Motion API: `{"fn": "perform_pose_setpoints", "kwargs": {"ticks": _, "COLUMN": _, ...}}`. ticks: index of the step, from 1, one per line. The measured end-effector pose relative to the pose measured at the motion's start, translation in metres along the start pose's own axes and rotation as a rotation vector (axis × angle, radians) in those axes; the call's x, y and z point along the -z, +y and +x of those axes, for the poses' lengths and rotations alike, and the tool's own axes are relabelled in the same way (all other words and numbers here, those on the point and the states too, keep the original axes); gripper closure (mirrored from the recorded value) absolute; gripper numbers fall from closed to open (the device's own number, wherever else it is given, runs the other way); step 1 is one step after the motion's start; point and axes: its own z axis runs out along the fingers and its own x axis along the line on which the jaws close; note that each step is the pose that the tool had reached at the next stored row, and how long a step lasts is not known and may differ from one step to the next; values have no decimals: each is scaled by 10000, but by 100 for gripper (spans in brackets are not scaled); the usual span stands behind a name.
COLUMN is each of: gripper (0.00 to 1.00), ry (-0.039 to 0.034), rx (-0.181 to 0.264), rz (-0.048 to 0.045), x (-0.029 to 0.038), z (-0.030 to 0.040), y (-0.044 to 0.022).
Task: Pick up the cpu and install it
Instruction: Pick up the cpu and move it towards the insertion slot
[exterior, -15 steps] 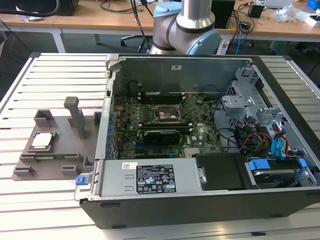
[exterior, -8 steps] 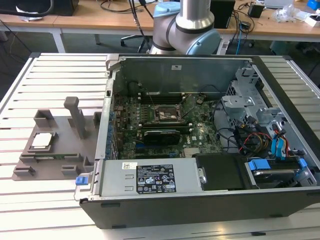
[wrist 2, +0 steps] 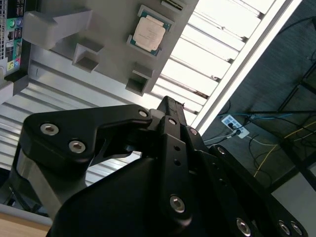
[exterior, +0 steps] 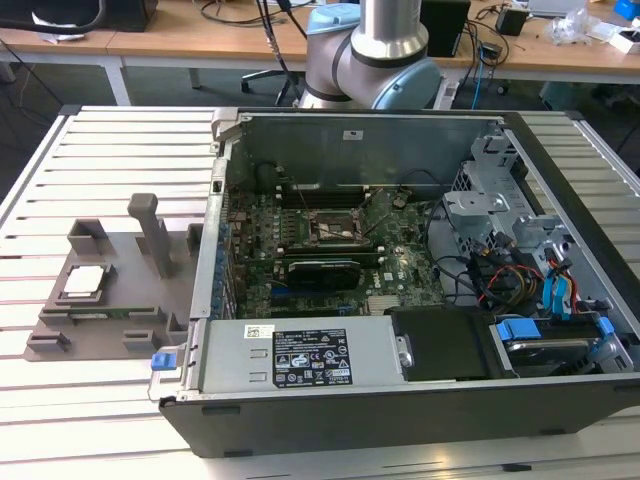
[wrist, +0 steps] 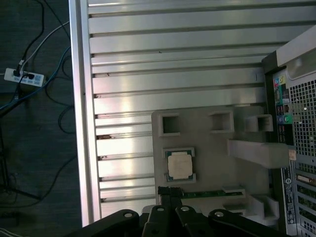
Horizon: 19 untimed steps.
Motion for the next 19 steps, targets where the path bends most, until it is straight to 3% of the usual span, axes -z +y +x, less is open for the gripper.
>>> {"fn": "perform_pose_setpoints", "kwargs": {"ticks": 10, "gripper": 89, "ry": 0, "rx": 0, "rz": 0, "x": 0, "z": 1, "y": 0}}
{"fn": "perform_pose_setpoints", "kwargs": {"ticks": 11, "gripper": 76, "ry": 1, "rx": 1, "rz": 0, "x": 0, "z": 1, "y": 0}}
{"fn": "perform_pose_setpoints", "kwargs": {"ticks": 14, "gripper": 71, "ry": 0, "rx": 0, "rz": 0, "x": 0, "z": 1, "y": 0}}
{"fn": "perform_pose_setpoints", "kwargs": {"ticks": 15, "gripper": 58, "ry": 1, "rx": 1, "rz": 0, "x": 0, "z": 1, "y": 0}}
{"fn": "perform_pose_setpoints", "kwargs": {"ticks": 19, "gripper": 34, "ry": 0, "rx": 1, "rz": 0, "x": 0, "z": 2, "y": 0}}
